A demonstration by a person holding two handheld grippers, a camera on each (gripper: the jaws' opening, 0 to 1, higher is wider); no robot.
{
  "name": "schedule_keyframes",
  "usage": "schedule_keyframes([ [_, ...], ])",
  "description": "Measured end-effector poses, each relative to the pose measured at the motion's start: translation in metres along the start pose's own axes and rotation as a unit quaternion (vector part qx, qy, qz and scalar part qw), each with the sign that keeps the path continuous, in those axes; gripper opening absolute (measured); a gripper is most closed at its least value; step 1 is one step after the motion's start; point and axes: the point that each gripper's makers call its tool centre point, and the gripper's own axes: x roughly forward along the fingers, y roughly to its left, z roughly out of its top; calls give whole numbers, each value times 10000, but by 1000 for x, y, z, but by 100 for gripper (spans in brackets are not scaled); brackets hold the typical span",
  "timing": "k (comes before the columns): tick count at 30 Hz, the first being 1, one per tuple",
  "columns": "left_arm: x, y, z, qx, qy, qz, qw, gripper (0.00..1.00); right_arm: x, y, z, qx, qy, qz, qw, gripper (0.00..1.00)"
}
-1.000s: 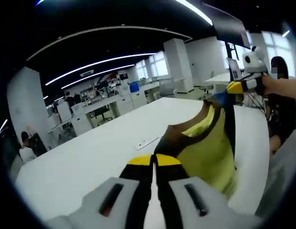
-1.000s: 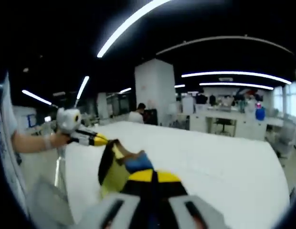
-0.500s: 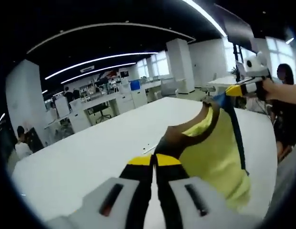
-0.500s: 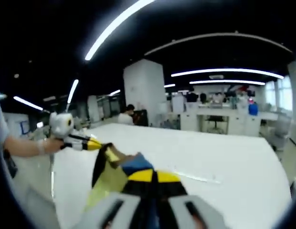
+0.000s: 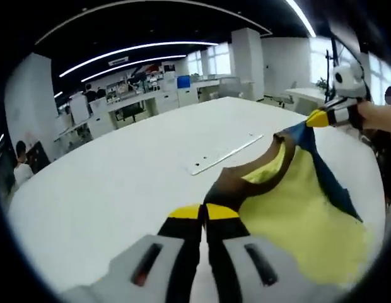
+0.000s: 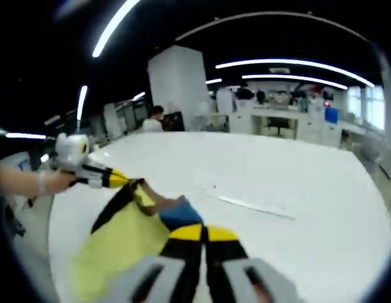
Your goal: Fold the garment on the visible template until the final outline fits inside the template.
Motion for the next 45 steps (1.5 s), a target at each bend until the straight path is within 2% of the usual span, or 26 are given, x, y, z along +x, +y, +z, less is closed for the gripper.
schedule_keyframes([
  [5, 35, 9, -34, -59, 430, -40, 9990, 0, 34, -17, -29, 58, 389, -76, 9992, 0],
  [11, 56, 9, -55, -131, 712, -134, 9973, 0, 55, -24, -48, 192, 624, -124, 9978, 0],
  [20, 57, 6, -55, -112, 668, -179, 9975, 0, 61, -22, -59, 297, 723, -113, 9969, 0],
  [25, 55, 4, -54, -49, 712, -316, 9970, 1, 60, -22, -57, 500, 692, 7, 9963, 0],
  [26, 55, -1, -54, -8, 757, -443, 9961, 7, 58, -21, -54, 520, 638, 49, 9966, 1],
  [27, 53, -2, -54, 44, 790, -434, 9959, 19, 56, -16, -51, 552, 621, 56, 9965, 5],
  [29, 48, -2, -51, 80, 755, -413, 9963, 33, 53, -11, -49, 677, 605, 194, 9957, 8],
  [30, 45, -5, -47, 42, 692, -484, 9964, 38, 51, -11, -49, 674, 610, 197, 9957, 12],
  [32, 40, -10, -45, -44, 677, -638, 9957, 41, 47, -7, -46, 578, 586, 270, 9962, 23],
  [34, 35, -17, -39, -4, 607, -754, 9953, 49, 41, 0, -45, 458, 573, 378, 9966, 36],
  [36, 29, -20, -31, 55, 497, -781, 9957, 63, 29, 12, -43, 392, 552, 485, 9965, 45],
  [37, 26, -25, -24, -51, 343, -880, 9955, 69, 25, 17, -44, 366, 569, 524, 9963, 49],
  [41, 5, -38, -8, -126, 60, -1025, 9946, 87, 11, 29, -41, 295, 541, 646, 9960, 53],
  [42, -4, -42, -2, -130, 1, -990, 9950, 92, 4, 34, -40, 328, 507, 694, 9958, 58],
  [43, -8, -44, 0, -137, -39, -1000, 9949, 95, 5, 34, -40, 343, 485, 687, 9959, 67],
  [45, -21, -51, 8, -214, -197, -1051, 9940, 98, -3, 40, -41, 280, 479, 712, 9959, 79],
])
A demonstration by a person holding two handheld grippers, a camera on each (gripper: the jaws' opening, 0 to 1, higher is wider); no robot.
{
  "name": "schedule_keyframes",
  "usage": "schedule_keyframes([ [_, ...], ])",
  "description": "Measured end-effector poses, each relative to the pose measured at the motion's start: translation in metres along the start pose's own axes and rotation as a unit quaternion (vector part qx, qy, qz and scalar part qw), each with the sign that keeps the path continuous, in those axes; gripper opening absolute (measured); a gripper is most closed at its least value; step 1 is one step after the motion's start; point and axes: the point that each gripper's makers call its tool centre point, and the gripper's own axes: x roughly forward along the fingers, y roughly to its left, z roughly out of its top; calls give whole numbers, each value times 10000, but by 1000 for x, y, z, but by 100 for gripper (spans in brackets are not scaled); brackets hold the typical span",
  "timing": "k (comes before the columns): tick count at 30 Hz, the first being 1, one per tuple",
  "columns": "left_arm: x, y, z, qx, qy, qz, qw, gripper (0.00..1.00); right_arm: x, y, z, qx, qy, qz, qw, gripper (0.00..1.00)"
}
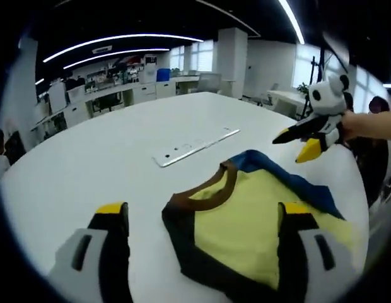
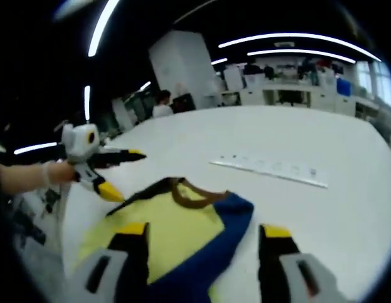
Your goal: Fold the garment on the visible template until the final outline fits inside the template.
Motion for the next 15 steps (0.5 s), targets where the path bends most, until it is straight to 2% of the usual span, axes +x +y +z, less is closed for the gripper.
schedule_keyframes([
  [2, -11, -4, 2, 40, -42, -48, 10000, 99, -9, 8, -3, -57, 21, 43, 10000, 85],
  [4, -25, -15, 3, 59, -94, -58, 9999, 99, -17, 13, -5, -69, 10, 69, 10000, 97],
  [5, -31, -20, 4, 19, -139, -69, 9999, 99, -22, 16, -7, -61, 42, 98, 9999, 99],
  [7, -41, -23, 3, -29, -220, -65, 9997, 99, -32, 22, -9, -141, 19, 130, 9998, 99],
  [10, -57, -40, 5, -3, -312, -64, 9995, 99, -49, 31, -14, -62, 14, 119, 9999, 99],
  [15, -77, -49, -2, 53, -328, -92, 9994, 99, -69, 38, -22, -28, 43, 89, 9999, 99],
])
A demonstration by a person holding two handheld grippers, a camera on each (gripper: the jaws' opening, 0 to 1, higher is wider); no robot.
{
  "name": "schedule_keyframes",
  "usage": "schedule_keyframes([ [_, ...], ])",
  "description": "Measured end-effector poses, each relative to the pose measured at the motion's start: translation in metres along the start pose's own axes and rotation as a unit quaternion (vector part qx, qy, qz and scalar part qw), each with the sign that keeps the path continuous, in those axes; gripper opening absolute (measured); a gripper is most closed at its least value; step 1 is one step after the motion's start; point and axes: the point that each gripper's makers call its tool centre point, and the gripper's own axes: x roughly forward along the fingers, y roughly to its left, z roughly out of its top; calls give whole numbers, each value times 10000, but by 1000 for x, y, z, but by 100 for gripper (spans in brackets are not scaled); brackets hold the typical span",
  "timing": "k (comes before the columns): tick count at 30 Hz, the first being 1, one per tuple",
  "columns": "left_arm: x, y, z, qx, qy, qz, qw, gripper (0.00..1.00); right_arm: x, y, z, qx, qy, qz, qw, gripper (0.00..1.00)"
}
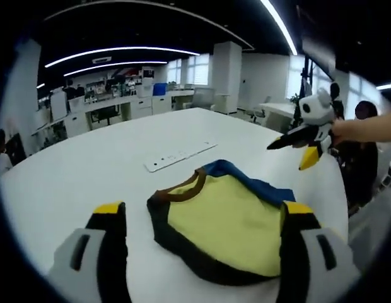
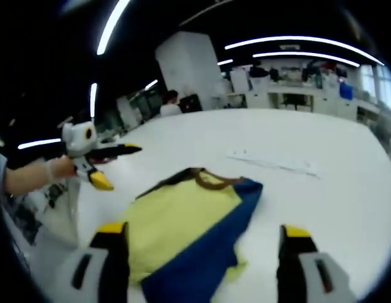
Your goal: Fold the garment on the visible template until the final outline fits inside the template.
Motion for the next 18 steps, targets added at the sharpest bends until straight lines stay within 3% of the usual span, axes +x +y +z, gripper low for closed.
schedule_keyframes([
  [2, -7, -7, 1, 4, -9, -5, 10000, 99, -11, 9, -4, 42, -36, -26, 10000, 99],
  [12, -36, -31, 5, 68, -190, 30, 9998, 97, -30, 11, -7, 191, -308, -76, 9993, 96],
  [18, -48, -48, 1, 134, -261, -8, 9996, 95, -33, 12, -22, 283, -256, -97, 9992, 94],
])
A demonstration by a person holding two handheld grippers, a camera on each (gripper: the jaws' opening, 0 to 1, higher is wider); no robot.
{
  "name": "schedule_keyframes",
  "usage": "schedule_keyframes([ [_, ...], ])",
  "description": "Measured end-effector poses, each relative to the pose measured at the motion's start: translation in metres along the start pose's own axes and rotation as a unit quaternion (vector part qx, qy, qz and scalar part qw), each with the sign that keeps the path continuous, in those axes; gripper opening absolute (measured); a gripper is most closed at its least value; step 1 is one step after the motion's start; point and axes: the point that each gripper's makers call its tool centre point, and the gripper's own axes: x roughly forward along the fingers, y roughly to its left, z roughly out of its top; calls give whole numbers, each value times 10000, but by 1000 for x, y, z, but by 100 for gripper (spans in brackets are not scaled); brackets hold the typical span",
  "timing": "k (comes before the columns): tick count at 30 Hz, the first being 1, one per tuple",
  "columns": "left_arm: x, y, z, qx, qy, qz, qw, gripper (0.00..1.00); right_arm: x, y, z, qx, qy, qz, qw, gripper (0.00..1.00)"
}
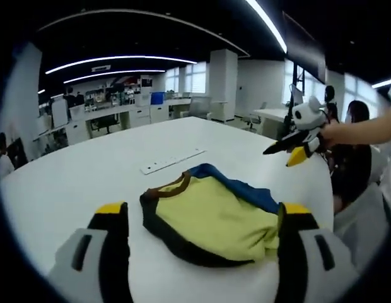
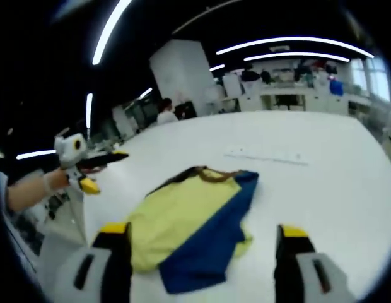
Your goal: Fold the garment on the visible template until the final outline fits inside the template.
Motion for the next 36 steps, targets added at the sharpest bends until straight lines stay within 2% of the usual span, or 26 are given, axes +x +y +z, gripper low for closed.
schedule_keyframes([
  [5, -10, -11, -8, 5, -24, -14, 10000, 92, -2, 3, -20, 155, 115, -42, 9998, 90],
  [12, -22, -19, -23, -120, -81, 40, 9999, 88, 1, -2, -61, 612, 432, -171, 9970, 68],
  [16, -27, -22, -34, -228, -46, 62, 9997, 88, 1, -5, -78, 968, 428, -349, 9938, 56],
  [19, -31, -21, -39, -314, -58, 103, 9994, 88, -1, -3, -93, 872, 537, -496, 9935, 48],
  [21, -34, -23, -39, -375, -77, 118, 9992, 87, 5, -7, -100, 1171, 566, -485, 9903, 41],
  [26, -42, -27, -40, -433, -107, 113, 9989, 87, 11, -2, -105, 1378, 488, -429, 9883, 25],
  [28, -44, -28, -37, -431, -131, 121, 9989, 87, 12, 1, -105, 1562, 456, -419, 9858, 24],
  [35, -51, -22, -41, -393, -83, 172, 9990, 86, 17, 6, -119, 1636, 627, -420, 9836, 20],
  [36, -52, -20, -43, -388, -68, 176, 9991, 86, 17, 6, -115, 1591, 543, -413, 9849, 17],
])
